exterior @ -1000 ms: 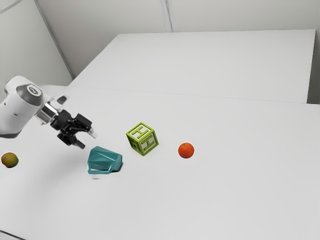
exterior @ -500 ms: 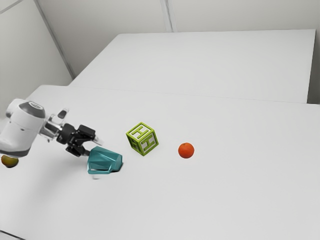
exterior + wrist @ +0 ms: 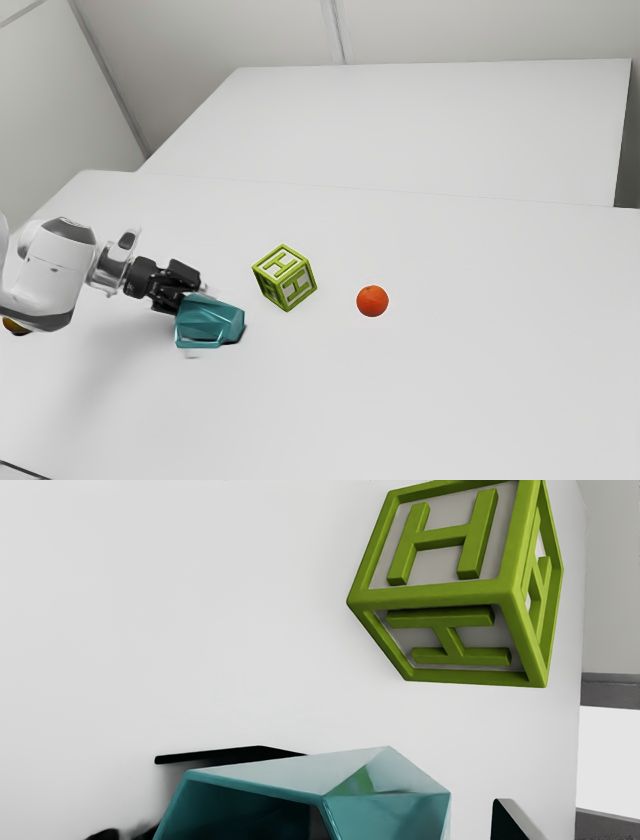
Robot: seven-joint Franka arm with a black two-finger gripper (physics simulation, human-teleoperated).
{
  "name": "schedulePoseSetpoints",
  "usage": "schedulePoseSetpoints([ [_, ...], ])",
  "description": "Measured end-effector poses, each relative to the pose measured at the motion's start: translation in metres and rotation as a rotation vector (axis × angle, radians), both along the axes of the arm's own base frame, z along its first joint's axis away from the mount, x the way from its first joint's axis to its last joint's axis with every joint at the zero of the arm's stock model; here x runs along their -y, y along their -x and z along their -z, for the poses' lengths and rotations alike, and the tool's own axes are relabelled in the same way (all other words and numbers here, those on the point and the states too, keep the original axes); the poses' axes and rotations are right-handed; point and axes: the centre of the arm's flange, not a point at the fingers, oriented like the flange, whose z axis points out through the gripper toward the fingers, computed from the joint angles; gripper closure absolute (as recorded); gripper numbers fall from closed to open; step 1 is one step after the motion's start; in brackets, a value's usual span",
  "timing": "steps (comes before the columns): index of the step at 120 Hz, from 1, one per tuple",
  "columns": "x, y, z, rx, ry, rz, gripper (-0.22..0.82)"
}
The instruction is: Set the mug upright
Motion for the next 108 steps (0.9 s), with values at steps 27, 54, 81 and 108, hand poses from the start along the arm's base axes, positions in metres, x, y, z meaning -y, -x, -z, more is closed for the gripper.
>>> schedulePoseSetpoints([
  [27,0.0,-0.001,-0.001,0.041,-0.014,0.024,0.63],
  [54,0.006,-0.005,-0.023,0.104,-0.044,0.056,0.72],
  [81,0.021,-0.01,-0.061,0.184,-0.08,0.106,0.77],
  [108,0.034,-0.015,-0.097,0.206,-0.199,0.234,0.78],
])
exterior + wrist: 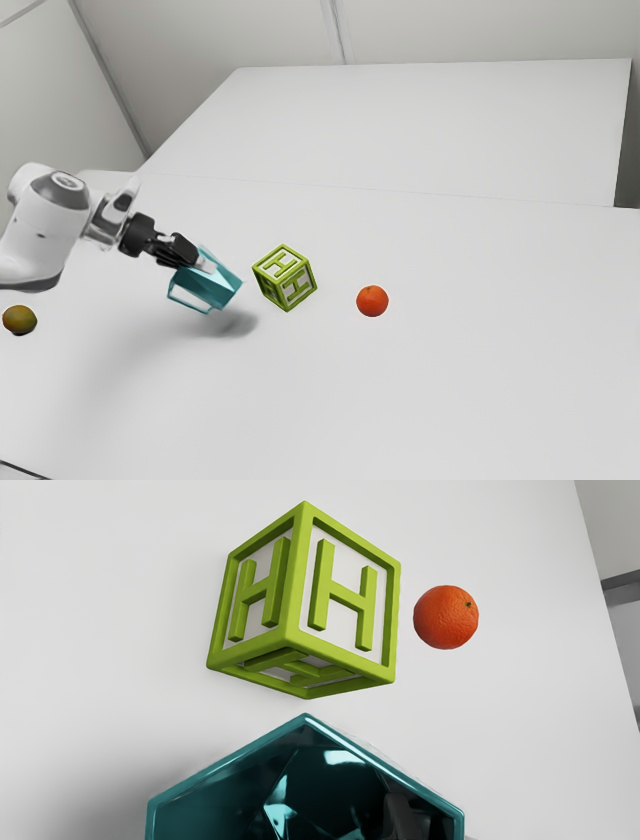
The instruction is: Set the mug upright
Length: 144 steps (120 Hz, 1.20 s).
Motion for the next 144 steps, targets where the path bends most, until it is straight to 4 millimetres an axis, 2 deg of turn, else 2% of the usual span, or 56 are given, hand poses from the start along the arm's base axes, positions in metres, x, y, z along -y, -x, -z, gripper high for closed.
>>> schedulePoseSetpoints([
  [26,0.008,0.001,-0.027,-0.057,-0.223,0.124,0.79],
  [43,0.027,0.002,-0.041,-0.096,-0.353,0.181,0.79],
  [69,0.054,0.002,-0.052,-0.152,-0.531,0.211,0.79],
  [95,0.085,0.0,-0.05,-0.175,-0.67,0.192,0.79],
  [144,0.108,0.0,-0.02,-0.165,-0.781,0.06,0.78],
])
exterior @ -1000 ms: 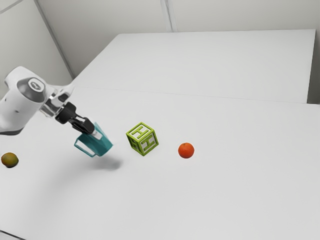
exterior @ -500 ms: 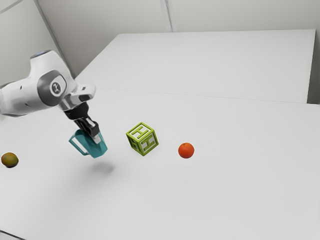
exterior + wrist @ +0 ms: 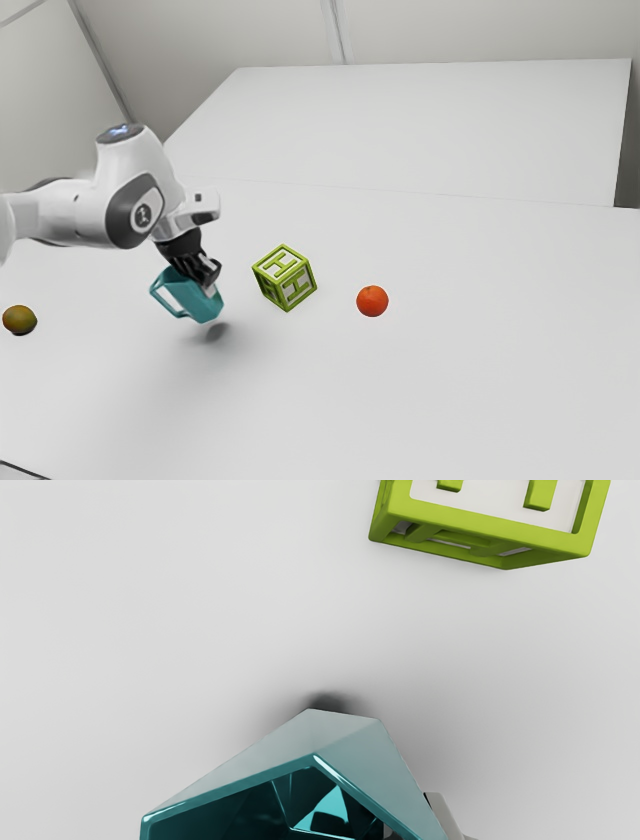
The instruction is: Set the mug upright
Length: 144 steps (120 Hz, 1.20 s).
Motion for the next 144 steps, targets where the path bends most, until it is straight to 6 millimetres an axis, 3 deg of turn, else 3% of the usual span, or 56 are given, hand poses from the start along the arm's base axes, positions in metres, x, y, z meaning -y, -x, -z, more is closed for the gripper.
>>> schedulePoseSetpoints([
  [94,0.013,-0.007,0.047,-0.001,0.003,-0.152,0.78],
  [144,0.015,-0.009,0.054,-0.002,0.006,-0.189,0.75],
])
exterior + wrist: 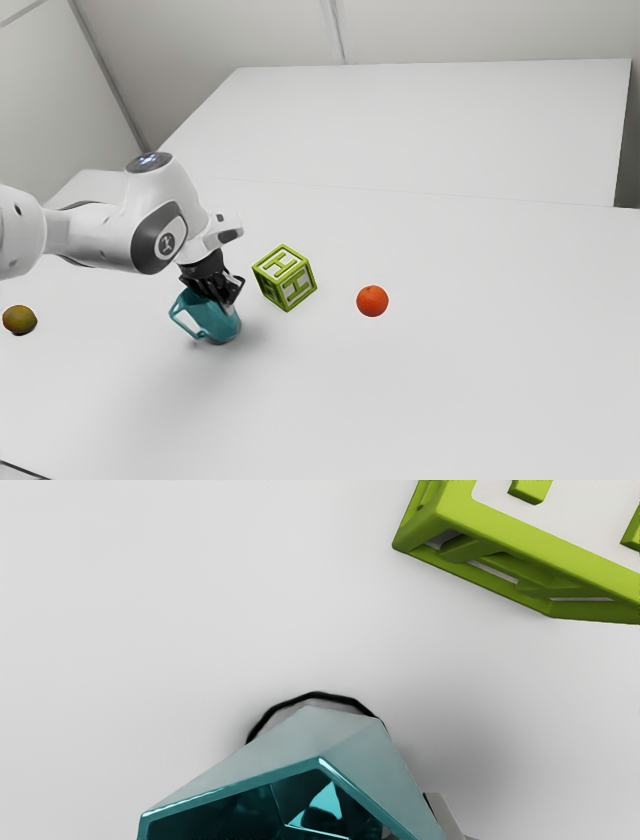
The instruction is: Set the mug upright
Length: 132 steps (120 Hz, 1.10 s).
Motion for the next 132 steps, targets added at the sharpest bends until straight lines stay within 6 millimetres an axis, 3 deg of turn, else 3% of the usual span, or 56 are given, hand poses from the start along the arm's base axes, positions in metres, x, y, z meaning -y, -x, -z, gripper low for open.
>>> schedulePoseSetpoints([
  [74,0.008,-0.001,-0.023,0.049,-0.004,0.008,0.28],
  [132,0.02,0.004,-0.062,0.116,-0.02,0.028,0.12],
])
